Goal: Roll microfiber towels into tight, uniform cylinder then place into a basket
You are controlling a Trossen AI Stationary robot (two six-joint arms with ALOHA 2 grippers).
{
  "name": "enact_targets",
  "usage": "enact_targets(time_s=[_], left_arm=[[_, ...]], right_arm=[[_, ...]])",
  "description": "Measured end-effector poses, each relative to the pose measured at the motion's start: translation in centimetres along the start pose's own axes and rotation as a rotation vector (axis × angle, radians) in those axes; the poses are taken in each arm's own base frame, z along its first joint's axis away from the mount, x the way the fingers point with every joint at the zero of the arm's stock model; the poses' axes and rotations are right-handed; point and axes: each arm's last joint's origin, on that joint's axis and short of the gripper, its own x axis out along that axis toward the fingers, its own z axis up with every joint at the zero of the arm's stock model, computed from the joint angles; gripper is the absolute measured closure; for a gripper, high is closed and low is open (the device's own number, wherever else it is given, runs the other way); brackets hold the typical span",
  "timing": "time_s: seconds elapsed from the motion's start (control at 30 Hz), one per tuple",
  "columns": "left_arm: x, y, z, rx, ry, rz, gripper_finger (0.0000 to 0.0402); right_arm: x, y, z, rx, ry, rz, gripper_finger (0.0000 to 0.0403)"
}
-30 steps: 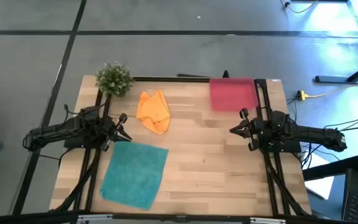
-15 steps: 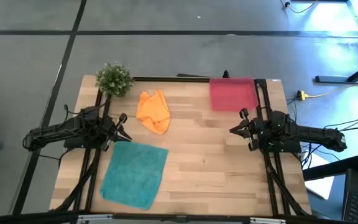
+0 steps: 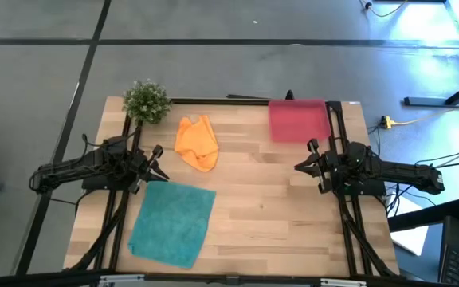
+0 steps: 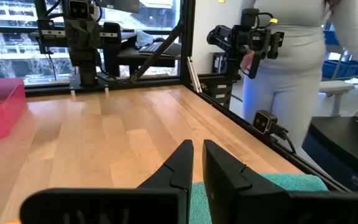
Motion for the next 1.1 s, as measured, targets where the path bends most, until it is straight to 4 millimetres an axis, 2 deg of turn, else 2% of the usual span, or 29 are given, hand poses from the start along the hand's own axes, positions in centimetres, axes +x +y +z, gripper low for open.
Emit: enact_targets(time_s=[0.83, 0.93, 1.1], left_arm=[[0.0, 0.0, 0.0, 0.03, -0.003, 0.002, 0.0376], [0.0, 0.3, 0.4, 0.059, -0.044, 0.11, 0.0376], [-0.6, 0.9, 2.8, 0.065, -0.293, 0.399, 0.0376]], right_arm=[[0.0, 0.0, 0.1, 0.024, -0.007, 0.0, 0.0375], [0.0, 0.0, 0.1, 0.022, -0.007, -0.001, 0.0375], [0.0, -0.1, 0.1, 0.021, -0.006, -0.019, 0.0375]])
